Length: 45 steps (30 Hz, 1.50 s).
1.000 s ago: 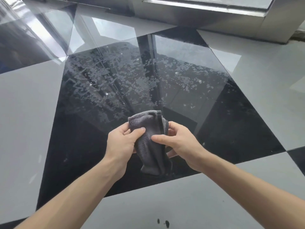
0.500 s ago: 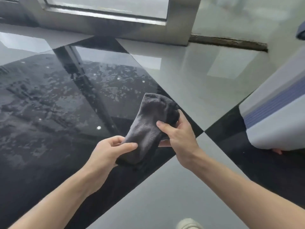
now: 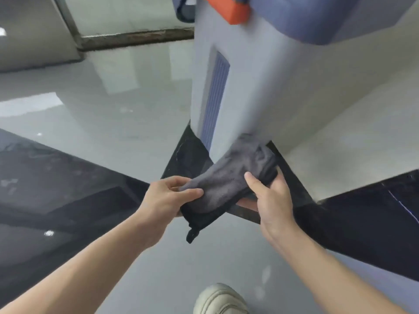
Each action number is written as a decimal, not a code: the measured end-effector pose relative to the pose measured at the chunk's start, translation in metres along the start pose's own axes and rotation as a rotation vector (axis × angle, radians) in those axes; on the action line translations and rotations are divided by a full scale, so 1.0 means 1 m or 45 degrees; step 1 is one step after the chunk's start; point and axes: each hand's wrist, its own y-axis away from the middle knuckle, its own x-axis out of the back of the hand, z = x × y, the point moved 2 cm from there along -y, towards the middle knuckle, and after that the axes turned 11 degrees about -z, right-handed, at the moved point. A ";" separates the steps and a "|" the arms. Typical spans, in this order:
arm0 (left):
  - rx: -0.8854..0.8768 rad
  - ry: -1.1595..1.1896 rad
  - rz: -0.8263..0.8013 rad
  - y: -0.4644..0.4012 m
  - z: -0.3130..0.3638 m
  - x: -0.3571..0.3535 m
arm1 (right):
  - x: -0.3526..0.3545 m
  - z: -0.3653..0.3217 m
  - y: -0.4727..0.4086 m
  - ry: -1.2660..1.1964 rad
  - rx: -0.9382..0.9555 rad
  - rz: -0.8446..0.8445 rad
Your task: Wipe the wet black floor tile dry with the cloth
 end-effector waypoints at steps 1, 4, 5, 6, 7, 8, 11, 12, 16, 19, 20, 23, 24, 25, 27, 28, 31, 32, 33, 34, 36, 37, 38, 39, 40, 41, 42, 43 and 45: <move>0.017 -0.028 0.000 -0.015 0.000 -0.018 | 0.019 0.003 -0.003 0.001 -0.007 0.068; 0.079 -0.102 0.057 -0.050 -0.006 -0.068 | 0.071 0.017 -0.009 -0.020 -0.105 0.271; 0.096 -0.114 0.079 -0.060 -0.009 -0.081 | 0.084 0.021 -0.012 -0.046 -0.148 0.319; 0.113 -0.123 0.100 -0.070 -0.011 -0.092 | 0.095 0.025 -0.017 -0.073 -0.190 0.358; 0.137 -0.126 0.120 -0.079 -0.013 -0.100 | 0.103 0.030 -0.022 -0.093 -0.227 0.401; 0.166 -0.132 0.144 -0.087 -0.015 -0.106 | 0.109 0.035 -0.028 -0.113 -0.261 0.449; 0.236 -0.101 0.219 -0.106 -0.018 -0.115 | 0.118 0.045 -0.046 -0.198 -0.359 0.540; 0.247 -0.078 0.235 -0.111 -0.017 -0.116 | 0.119 0.047 -0.052 -0.226 -0.386 0.540; 0.274 -0.104 0.266 -0.125 -0.018 -0.114 | 0.126 0.057 -0.067 -0.303 -0.482 0.488; 0.300 -0.187 0.274 -0.126 -0.023 -0.111 | 0.127 0.062 -0.067 -0.201 -0.586 0.483; 0.303 -0.219 0.274 -0.126 -0.025 -0.110 | 0.126 0.063 -0.066 -0.101 -0.623 0.486; 0.291 -0.442 0.262 -0.120 -0.027 -0.109 | 0.128 0.062 -0.063 0.302 -0.673 0.585; 0.253 -0.684 0.267 -0.117 -0.026 -0.109 | 0.129 0.059 -0.062 0.399 -0.668 0.655; 0.169 -0.991 0.267 -0.113 -0.025 -0.109 | 0.132 0.057 -0.059 0.511 -0.634 0.729; -0.134 -1.530 0.201 -0.102 -0.024 -0.115 | 0.131 0.050 -0.053 0.968 -0.459 0.758; -0.286 -1.723 0.110 -0.097 -0.025 -0.119 | 0.126 0.047 -0.048 1.210 -0.302 0.689; -0.359 -2.085 -0.244 -0.089 -0.040 -0.125 | 0.105 0.049 -0.039 1.631 0.090 0.310; -0.267 -2.122 -0.326 -0.089 -0.047 -0.125 | 0.101 0.055 -0.039 1.755 0.082 0.182; -0.182 -2.118 -0.391 -0.090 -0.053 -0.125 | 0.098 0.062 -0.038 1.879 0.011 0.070; -0.132 -2.105 -0.424 -0.091 -0.055 -0.124 | 0.097 0.069 -0.039 1.972 -0.081 -0.022; -0.128 -2.120 -0.455 -0.094 -0.055 -0.122 | 0.097 0.074 -0.041 2.059 -0.224 -0.119; -0.140 -2.137 -0.462 -0.095 -0.054 -0.121 | 0.097 0.074 -0.041 2.080 -0.251 -0.138; -0.147 -2.147 -0.460 -0.095 -0.052 -0.120 | 0.097 0.074 -0.041 2.112 -0.253 -0.150; -0.157 -2.148 -0.434 -0.095 -0.050 -0.118 | 0.098 0.074 -0.042 2.148 -0.266 -0.169; -0.196 -2.129 -0.413 -0.091 -0.048 -0.115 | 0.095 0.072 -0.041 2.159 -0.270 -0.180; -0.247 -2.104 -0.350 -0.087 -0.047 -0.111 | 0.094 0.070 -0.040 2.172 -0.267 -0.172; -0.293 -2.068 -0.275 -0.080 -0.046 -0.102 | 0.090 0.069 -0.036 2.177 -0.254 -0.160; -0.322 -2.030 -0.196 -0.073 -0.049 -0.092 | 0.088 0.069 -0.030 2.196 -0.217 -0.158; -0.264 -2.002 -0.064 -0.052 -0.051 -0.069 | 0.078 0.068 -0.015 2.245 -0.136 -0.191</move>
